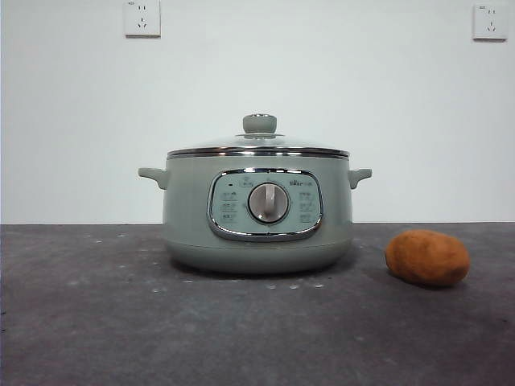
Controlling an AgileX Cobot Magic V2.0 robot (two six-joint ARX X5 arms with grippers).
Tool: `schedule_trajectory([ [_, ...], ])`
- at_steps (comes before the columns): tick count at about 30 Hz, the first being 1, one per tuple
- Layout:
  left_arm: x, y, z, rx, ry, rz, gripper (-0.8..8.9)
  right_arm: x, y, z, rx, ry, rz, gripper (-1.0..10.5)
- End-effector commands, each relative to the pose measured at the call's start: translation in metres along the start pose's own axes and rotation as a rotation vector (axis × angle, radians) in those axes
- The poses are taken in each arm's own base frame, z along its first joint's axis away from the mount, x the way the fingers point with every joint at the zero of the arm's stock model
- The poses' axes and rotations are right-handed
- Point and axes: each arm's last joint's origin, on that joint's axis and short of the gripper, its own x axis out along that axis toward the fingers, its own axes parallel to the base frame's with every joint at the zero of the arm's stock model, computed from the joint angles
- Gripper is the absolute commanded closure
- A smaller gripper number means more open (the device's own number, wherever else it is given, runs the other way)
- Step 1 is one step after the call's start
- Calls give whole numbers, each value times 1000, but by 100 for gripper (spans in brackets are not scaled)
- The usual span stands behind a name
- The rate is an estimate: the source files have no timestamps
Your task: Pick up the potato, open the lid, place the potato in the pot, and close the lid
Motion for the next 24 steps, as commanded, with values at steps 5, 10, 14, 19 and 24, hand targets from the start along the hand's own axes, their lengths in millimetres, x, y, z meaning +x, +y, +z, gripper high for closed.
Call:
schedule_trajectory([
  [5, -13, -11, 46, -35, -37, -48, 820, -9, 12, 55, 47, -51, 51, 958],
  [10, -22, -20, 84, -18, -6, -96, 820, -10, 22, 99, 27, 34, 118, 957],
  [14, -30, -28, 115, 33, 35, -128, 820, -11, 30, 132, -39, 136, 167, 957],
  [19, -40, -36, 151, 97, 83, -127, 820, -10, 37, 164, -99, 267, 184, 957],
  [24, -47, -41, 173, 141, 132, -126, 820, -7, 40, 180, -132, 361, 199, 957],
])
